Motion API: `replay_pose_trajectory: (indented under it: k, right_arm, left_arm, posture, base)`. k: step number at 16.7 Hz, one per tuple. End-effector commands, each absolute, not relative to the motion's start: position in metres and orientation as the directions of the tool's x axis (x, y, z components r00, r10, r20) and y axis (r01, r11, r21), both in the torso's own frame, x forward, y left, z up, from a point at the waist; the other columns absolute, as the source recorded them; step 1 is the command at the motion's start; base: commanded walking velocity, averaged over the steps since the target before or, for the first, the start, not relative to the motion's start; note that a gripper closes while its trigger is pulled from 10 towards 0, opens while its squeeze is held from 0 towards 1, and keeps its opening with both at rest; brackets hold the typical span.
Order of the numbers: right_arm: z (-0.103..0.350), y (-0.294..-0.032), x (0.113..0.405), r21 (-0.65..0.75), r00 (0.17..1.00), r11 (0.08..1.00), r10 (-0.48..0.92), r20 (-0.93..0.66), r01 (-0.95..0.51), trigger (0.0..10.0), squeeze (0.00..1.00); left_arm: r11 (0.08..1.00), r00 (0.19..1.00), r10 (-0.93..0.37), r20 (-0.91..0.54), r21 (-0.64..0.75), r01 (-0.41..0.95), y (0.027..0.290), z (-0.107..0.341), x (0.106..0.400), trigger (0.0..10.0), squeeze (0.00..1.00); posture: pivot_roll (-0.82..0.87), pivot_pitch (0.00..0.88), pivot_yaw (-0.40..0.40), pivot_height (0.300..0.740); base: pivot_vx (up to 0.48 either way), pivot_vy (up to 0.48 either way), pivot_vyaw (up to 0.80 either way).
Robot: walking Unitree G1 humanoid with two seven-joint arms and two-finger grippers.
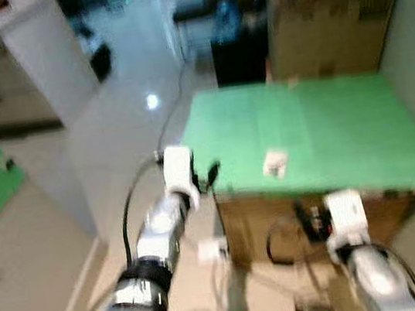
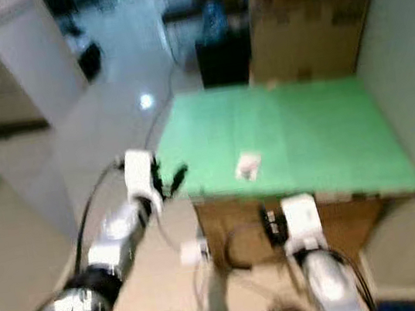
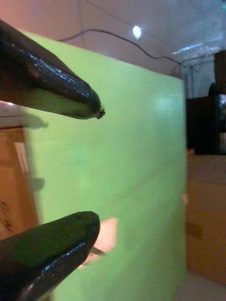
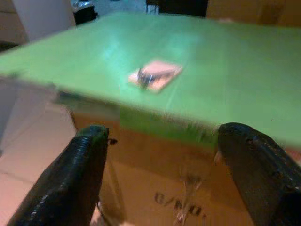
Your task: Hang keys on a hook
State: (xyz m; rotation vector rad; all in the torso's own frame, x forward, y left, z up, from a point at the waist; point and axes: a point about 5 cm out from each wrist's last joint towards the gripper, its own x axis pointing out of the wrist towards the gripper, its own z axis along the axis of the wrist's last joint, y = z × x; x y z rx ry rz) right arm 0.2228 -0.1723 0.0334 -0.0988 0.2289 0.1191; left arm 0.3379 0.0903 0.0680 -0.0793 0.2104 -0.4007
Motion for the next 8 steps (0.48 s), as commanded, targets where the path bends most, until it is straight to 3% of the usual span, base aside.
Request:
replay_pose_trajectory:
  k: [1, 4, 8]
  right_arm:
    - [0.0359, -0.1688, 0.2258, -0.084, 0.969, 0.989, 0.1, -0.226, -0.122, 10.0, 0.0]
    - [0.0391, -0.1695, 0.2307, -0.085, 0.973, 0.991, 0.087, -0.215, -0.108, 10.0, 0.0]
    - [0.0439, -0.1654, 0.2352, -0.086, 0.972, 0.987, 0.115, -0.203, -0.134, 10.0, 0.0]
  left_arm:
    - [0.928, 0.907, -0.371, -0.199, -0.126, 0.352, 0.0969, 0.062, 0.3352, 10.0, 0.0]
    - [0.923, 0.904, -0.383, -0.19, -0.125, 0.365, 0.0927, 0.0606, 0.3334, 10.0, 0.0]
    - [0.927, 0.915, -0.371, -0.161, -0.124, 0.354, 0.0981, 0.0639, 0.3351, 10.0, 0.0]
  posture:
    - [-0.2, 0.0, 0.119, 0.613]
    - [-0.2, 0.0, 0.114, 0.613]
    - [-0.19, 0.019, 0.105, 0.613]
  base:
    - [0.0, 0.0, 0.0]
    - [0.0, 0.0, 0.0]
    - [0.0, 0.0, -0.67]
